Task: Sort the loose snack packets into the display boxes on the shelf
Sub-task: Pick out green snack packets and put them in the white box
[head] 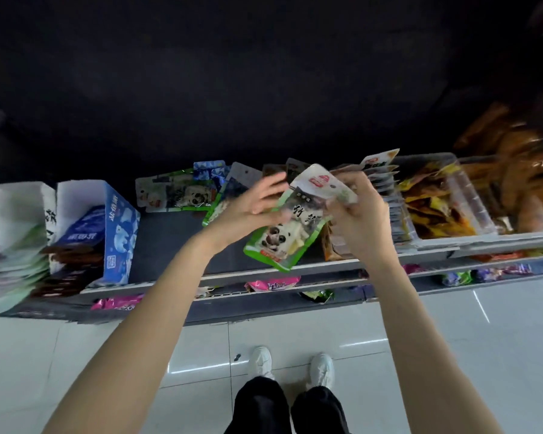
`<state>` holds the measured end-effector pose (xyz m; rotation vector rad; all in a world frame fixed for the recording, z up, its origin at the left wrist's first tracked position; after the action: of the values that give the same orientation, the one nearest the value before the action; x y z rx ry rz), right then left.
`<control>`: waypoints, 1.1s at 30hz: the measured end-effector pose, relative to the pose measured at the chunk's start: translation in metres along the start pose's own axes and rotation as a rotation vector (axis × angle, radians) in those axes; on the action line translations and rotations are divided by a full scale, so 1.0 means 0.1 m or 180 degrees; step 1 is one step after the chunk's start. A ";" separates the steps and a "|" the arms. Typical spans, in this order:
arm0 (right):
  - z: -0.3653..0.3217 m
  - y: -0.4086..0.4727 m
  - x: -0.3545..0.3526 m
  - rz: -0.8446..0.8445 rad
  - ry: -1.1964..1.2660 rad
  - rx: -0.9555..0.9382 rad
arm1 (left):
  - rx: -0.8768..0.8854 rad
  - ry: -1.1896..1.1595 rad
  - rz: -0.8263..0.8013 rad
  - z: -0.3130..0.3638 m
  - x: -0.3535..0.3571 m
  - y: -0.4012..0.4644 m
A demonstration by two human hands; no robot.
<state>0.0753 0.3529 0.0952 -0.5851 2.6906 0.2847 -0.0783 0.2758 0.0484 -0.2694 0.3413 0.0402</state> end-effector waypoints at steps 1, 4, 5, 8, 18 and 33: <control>0.02 -0.03 -0.05 -0.0029 0.0412 0.0237 | -0.0160 0.0041 -0.0164 0.03 0.09 -0.08; 0.09 -0.16 -0.12 -0.0019 0.1319 0.0903 | -0.0458 0.0185 -0.0136 0.06 0.23 -0.30; 0.12 -0.21 -0.13 -0.0019 0.1527 0.1084 | -0.0511 0.0168 -0.0057 0.06 0.26 -0.37; 0.19 -0.39 -0.12 -0.0120 0.1906 0.1486 | -0.0524 0.0052 0.0241 0.12 0.32 -0.61; -0.33 -0.62 0.73 -0.1504 0.0469 0.0500 | -0.0781 0.0982 0.1520 -0.28 -0.03 -1.71; -1.46 -0.59 2.89 -0.1054 0.1436 0.0211 | -0.0834 0.2447 0.3538 -1.36 -2.34 -3.34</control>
<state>-0.1894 0.1571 0.1071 -1.1766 2.9363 -0.0340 -0.3148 -0.0811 0.0890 -0.3193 1.2256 1.1037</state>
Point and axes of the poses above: each hand's wrist, its own y-axis towards the middle knuckle, its own x-axis out of the palm, z = x × y, the point moved 9 cm from there along y, towards the middle knuckle, and after that the axes turned 8 degrees about y, right-handed, at the moved point
